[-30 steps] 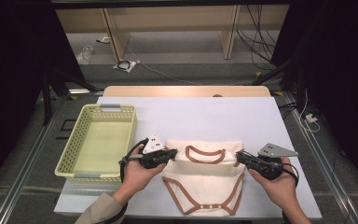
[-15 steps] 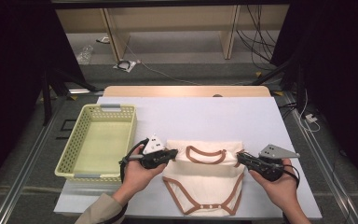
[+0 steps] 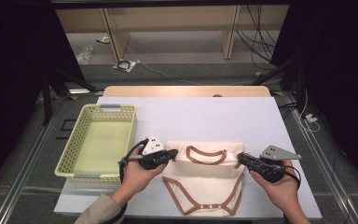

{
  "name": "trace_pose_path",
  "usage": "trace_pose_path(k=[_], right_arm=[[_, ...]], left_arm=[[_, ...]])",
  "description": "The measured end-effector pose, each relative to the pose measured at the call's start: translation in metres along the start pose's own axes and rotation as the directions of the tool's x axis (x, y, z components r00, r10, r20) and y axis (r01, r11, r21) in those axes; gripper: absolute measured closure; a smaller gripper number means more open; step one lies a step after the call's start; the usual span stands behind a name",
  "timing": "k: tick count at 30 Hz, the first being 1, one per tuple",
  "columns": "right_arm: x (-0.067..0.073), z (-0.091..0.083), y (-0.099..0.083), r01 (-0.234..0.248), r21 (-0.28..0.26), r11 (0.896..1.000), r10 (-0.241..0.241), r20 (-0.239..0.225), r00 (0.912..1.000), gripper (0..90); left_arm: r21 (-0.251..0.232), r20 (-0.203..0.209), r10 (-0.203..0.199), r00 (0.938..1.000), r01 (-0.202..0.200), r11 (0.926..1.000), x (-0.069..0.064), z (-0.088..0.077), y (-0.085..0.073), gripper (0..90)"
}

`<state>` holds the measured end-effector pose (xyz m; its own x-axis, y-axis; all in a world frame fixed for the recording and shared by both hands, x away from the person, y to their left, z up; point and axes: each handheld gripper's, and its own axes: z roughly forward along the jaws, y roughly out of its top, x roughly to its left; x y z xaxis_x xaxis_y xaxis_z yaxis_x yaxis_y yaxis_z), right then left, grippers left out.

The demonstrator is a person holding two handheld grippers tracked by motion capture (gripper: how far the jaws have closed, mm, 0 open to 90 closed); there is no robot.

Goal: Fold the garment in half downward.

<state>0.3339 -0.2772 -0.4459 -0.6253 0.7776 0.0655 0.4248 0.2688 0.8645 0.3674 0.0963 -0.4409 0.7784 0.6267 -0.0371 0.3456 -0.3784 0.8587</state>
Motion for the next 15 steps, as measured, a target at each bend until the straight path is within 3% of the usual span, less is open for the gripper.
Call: trace_pose_path(k=[15], right_arm=[[0.0003,-0.0036,-0.0017,-0.001,0.005,1.000,0.001,0.004,1.0000,85.2]], left_arm=[[-0.001,0.005,0.010,0.9999,-0.010,1.0000,-0.0035,-0.0015,0.0014,86.9]])
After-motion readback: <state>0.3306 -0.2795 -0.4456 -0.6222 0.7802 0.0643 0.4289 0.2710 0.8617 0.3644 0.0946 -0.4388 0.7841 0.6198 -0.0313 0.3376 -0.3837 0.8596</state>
